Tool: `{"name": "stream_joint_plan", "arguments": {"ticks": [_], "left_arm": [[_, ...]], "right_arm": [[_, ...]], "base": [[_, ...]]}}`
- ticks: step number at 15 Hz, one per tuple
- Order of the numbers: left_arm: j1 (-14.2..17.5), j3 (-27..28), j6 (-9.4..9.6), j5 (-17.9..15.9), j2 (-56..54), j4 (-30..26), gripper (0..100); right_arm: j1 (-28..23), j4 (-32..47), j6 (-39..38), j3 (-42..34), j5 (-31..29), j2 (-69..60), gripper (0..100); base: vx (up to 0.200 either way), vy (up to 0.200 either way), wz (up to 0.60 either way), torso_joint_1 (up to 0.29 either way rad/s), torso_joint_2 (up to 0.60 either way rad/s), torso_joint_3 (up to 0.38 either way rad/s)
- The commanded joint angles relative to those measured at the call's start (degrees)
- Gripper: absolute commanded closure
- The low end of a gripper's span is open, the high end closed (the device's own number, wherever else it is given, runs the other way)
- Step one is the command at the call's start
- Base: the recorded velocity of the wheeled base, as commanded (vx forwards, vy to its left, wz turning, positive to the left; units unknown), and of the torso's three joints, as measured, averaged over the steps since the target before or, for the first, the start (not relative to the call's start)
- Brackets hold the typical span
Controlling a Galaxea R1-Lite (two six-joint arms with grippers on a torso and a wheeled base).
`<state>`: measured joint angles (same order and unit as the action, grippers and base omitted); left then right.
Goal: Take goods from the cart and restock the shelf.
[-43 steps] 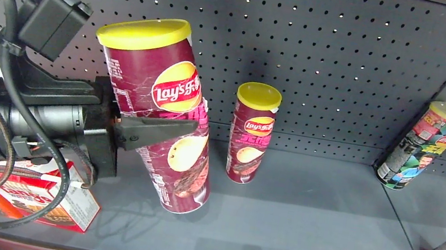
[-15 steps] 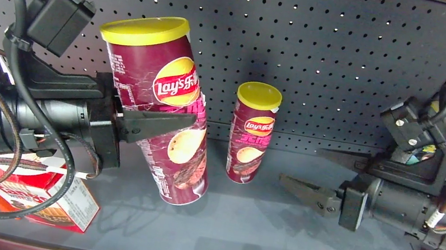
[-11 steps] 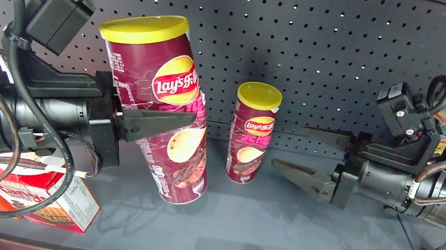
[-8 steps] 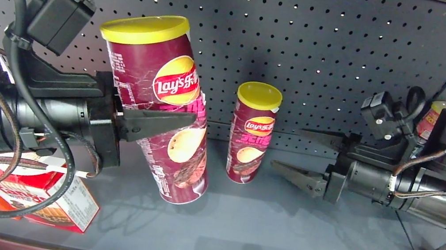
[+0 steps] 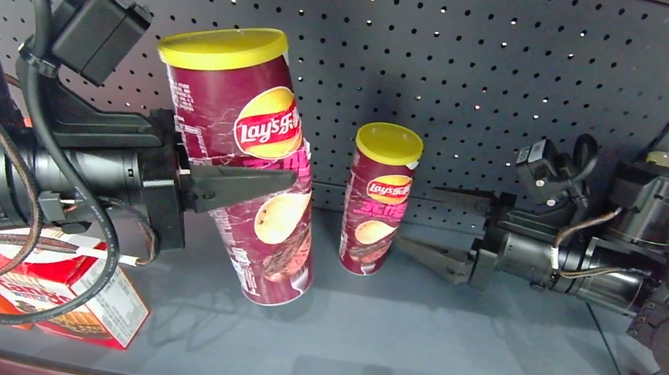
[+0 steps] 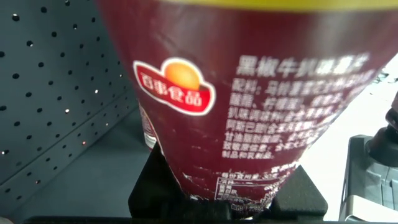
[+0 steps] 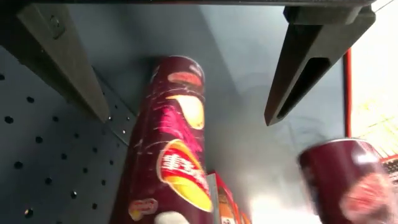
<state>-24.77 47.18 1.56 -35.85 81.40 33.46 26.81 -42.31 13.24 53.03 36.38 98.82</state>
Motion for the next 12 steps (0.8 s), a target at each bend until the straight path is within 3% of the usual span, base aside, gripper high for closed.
{"name": "stream_joint_plan", "arguments": {"ticks": [1,12], "left_arm": [[-0.01,0.11,0.02,-0.01,0.08,0.02,100],[1.92,-0.42,0.02,-1.33,0.08,0.11,100]], "right_arm": [[-0.53,-0.14,0.03,2.96,0.27,4.02,0],[-2.11,-1.63,0.03,12.27,3.26,15.09,0]], "base": [[0.0,0.0,0.0,0.0,0.0,0.0],[0.0,0.0,0.0,0.0,0.0,0.0]]}}
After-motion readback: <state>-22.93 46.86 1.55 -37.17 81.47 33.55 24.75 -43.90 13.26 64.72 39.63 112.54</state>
